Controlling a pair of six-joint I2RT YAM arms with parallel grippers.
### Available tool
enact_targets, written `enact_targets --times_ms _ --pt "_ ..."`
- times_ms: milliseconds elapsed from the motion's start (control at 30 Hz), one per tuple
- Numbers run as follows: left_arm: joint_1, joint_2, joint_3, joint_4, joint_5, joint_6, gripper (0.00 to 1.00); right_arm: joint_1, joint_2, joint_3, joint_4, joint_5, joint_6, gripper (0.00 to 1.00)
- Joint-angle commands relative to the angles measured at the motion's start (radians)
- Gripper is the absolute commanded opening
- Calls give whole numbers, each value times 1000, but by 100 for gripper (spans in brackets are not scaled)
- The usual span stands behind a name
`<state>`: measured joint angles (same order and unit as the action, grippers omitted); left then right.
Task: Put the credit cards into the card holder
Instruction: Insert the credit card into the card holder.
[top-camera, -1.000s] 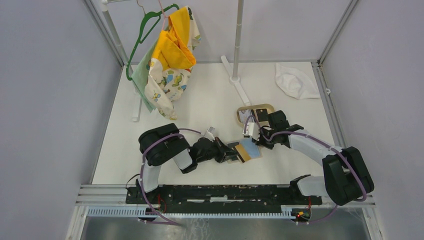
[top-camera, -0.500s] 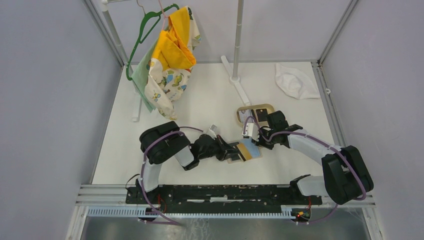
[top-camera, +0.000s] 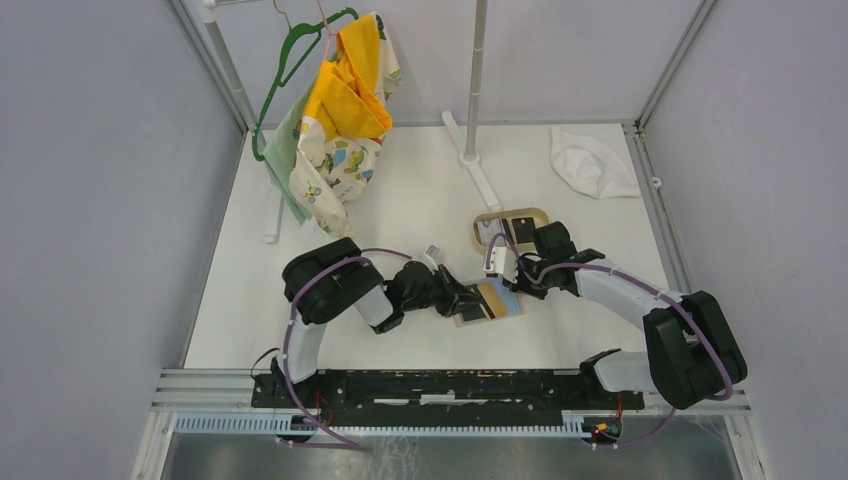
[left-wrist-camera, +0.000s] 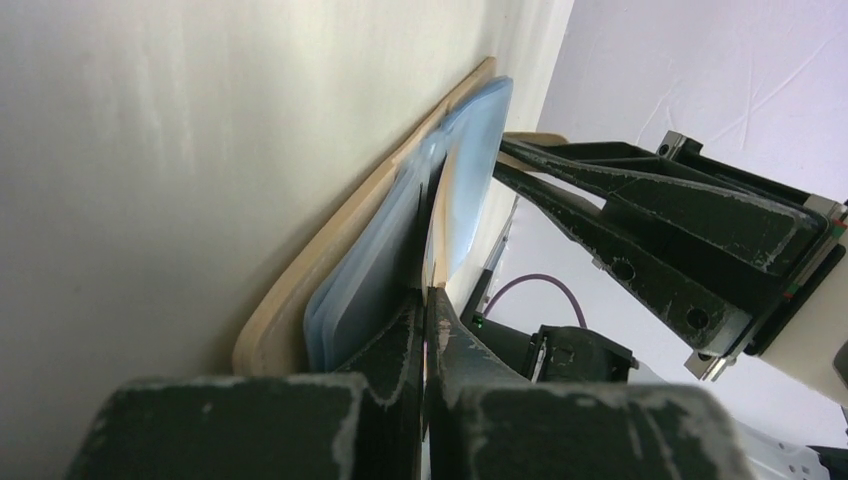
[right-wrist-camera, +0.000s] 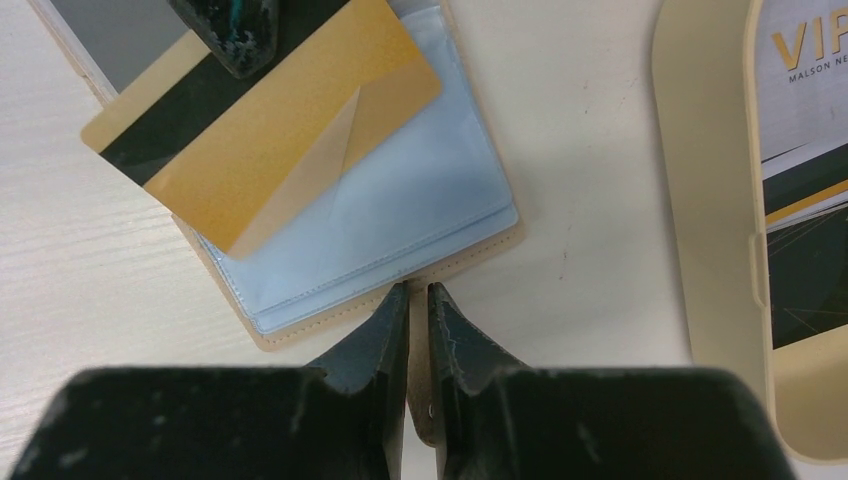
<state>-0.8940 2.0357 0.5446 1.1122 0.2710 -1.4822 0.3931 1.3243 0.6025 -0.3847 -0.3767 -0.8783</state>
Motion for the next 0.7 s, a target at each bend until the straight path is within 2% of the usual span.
enact_targets --times_ms 0,333,667 --pt "11 -3 46 -138 -1 77 2 7 6 19 -16 11 -7 17" --pt "21 -3 111 -271 -11 153 2 9 7 21 -18 11 -8 17" --pt "22 29 156 -300 45 194 2 11 7 21 -17 10 -8 17"
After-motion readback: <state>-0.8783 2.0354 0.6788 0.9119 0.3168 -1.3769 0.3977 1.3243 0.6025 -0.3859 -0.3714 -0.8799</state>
